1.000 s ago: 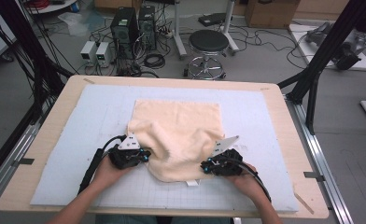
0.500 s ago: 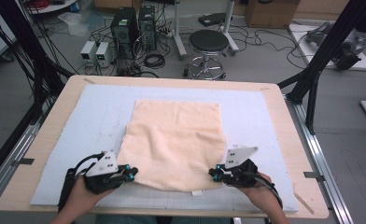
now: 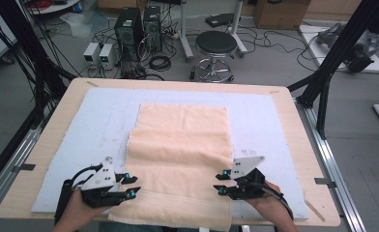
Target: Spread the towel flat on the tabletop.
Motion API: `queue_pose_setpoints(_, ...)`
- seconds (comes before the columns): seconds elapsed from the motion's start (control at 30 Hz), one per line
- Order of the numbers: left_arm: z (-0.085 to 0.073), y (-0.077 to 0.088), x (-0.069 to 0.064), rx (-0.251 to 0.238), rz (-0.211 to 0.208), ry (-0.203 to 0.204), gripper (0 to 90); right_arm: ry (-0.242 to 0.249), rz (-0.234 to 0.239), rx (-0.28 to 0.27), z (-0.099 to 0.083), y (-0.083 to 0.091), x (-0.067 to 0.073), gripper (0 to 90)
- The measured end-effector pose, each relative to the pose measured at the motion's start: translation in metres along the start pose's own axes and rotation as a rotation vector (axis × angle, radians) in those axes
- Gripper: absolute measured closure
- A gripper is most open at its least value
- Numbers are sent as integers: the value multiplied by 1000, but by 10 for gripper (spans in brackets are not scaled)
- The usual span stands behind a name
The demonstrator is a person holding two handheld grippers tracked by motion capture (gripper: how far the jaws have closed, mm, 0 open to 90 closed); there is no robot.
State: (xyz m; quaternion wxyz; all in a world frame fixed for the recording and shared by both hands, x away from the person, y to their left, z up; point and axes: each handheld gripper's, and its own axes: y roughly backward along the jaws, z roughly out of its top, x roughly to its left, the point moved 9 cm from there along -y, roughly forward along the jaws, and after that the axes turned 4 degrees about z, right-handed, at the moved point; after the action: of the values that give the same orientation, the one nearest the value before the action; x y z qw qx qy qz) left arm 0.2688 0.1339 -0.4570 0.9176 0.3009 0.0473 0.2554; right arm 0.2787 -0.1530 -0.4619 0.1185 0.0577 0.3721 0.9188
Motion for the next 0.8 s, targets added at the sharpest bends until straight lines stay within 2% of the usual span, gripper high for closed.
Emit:
queue_pose_setpoints(0.13, -10, -23, 21, 54, -14, 20, 603, -32, 12, 51, -7, -26, -21, 615)
queue_pose_setpoints(0.23, -21, -35, 27, 117, -45, 34, 593, -46, 19, 118, -16, -38, -27, 634)
queue_pose_setpoints(0.27, -26, -38, 26, 145, -65, 41, 605, -47, 28, 105, -15, -39, -28, 663)
queue_pose_setpoints(0.33, -27, -38, 25, 107, -53, 44, 679, -57, 45, 96, -15, -39, -27, 733)
queue_pose_setpoints(0.4, -28, -37, 24, 106, -53, 56, 786, -62, 66, 86, -15, -40, -25, 825)
queue_pose_setpoints(0.47, -28, -36, 22, 113, -46, 58, 842, -59, 69, 81, -15, -39, -24, 857)
queue_pose_setpoints(0.5, -28, -35, 20, 117, -48, 66, 853, -57, 72, 85, -15, -39, -23, 861)
queue_pose_setpoints(0.57, -28, -29, 13, 125, -58, 55, 861, -52, 84, 89, -15, -37, -18, 863)
queue_pose_setpoints(0.7, -23, -1, -9, 69, -83, 44, 863, -11, 93, 68, -10, -26, 5, 863)
queue_pose_setpoints(0.8, -17, 25, -35, 19, -114, 29, 864, 18, 100, 46, -7, -13, 27, 861)
